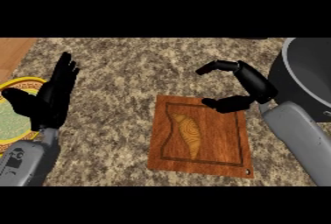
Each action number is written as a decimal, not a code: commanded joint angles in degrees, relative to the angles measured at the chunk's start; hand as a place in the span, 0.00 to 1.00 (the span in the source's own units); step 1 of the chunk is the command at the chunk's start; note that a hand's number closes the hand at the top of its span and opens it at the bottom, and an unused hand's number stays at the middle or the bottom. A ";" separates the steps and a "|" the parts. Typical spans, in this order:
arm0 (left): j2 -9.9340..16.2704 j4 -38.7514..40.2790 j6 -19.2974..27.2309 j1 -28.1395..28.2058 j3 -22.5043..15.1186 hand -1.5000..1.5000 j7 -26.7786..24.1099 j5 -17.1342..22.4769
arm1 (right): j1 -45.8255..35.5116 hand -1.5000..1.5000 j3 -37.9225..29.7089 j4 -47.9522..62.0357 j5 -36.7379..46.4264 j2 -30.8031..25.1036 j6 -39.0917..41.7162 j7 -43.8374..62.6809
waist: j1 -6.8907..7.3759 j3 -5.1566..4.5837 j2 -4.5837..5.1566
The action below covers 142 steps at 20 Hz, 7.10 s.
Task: Pick the croissant from the cutting board and place it in the pot
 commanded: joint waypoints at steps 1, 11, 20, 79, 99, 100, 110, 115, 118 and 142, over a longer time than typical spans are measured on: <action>1.65 -1.92 -2.52 0.56 1.09 0.50 1.80 1.84 | -4.31 0.00 0.84 9.94 1.95 3.55 4.49 -14.33 | -0.93 0.12 0.07; 1.01 -3.58 0.52 2.07 3.06 0.50 4.00 0.04 | -18.89 0.00 5.96 14.52 9.17 2.35 20.63 -10.26 | -4.28 -0.08 -1.01; 0.31 -5.58 0.64 5.13 2.21 0.50 3.26 -1.35 | -23.08 0.00 20.02 7.62 21.81 7.20 27.72 4.89 | -4.92 -0.08 -1.42; -4.50 -7.12 -8.66 6.30 14.61 0.50 6.87 -6.04 | 2.20 1.00 2.17 12.43 63.63 25.24 21.85 10.00 | -6.85 -0.05 -1.63; -6.36 -9.55 -7.80 7.89 12.45 0.50 6.72 -7.99 | 16.94 1.00 -5.88 -41.87 63.00 26.18 -3.01 54.76 | -6.97 -0.05 -1.82; -6.38 -7.01 -7.44 6.23 12.25 0.50 6.36 -9.00 | 16.15 1.00 -7.82 -44.83 61.87 25.41 -0.96 55.56 | -7.15 -0.06 -1.51; -7.59 -7.74 -8.34 5.59 12.57 0.50 6.71 -9.23 | 12.18 1.00 -25.37 -46.56 54.30 19.85 3.34 55.28 | -5.32 -0.03 -1.03; -6.82 -8.49 -9.42 4.11 13.41 0.50 8.50 -8.65 | 15.32 1.00 -32.99 -39.75 48.47 16.14 -1.11 45.80 | -5.33 -0.01 -0.97; -6.70 -6.52 -10.71 5.29 14.08 0.50 6.11 -8.62 | 13.78 1.00 -36.63 -36.64 43.49 16.65 -1.20 45.75 | -5.33 -0.02 -0.99; -9.38 -7.97 -9.94 2.83 11.34 0.50 8.11 -10.55 | -5.12 0.00 -48.59 32.28 51.75 2.28 -21.85 20.02 | -3.07 0.15 -0.02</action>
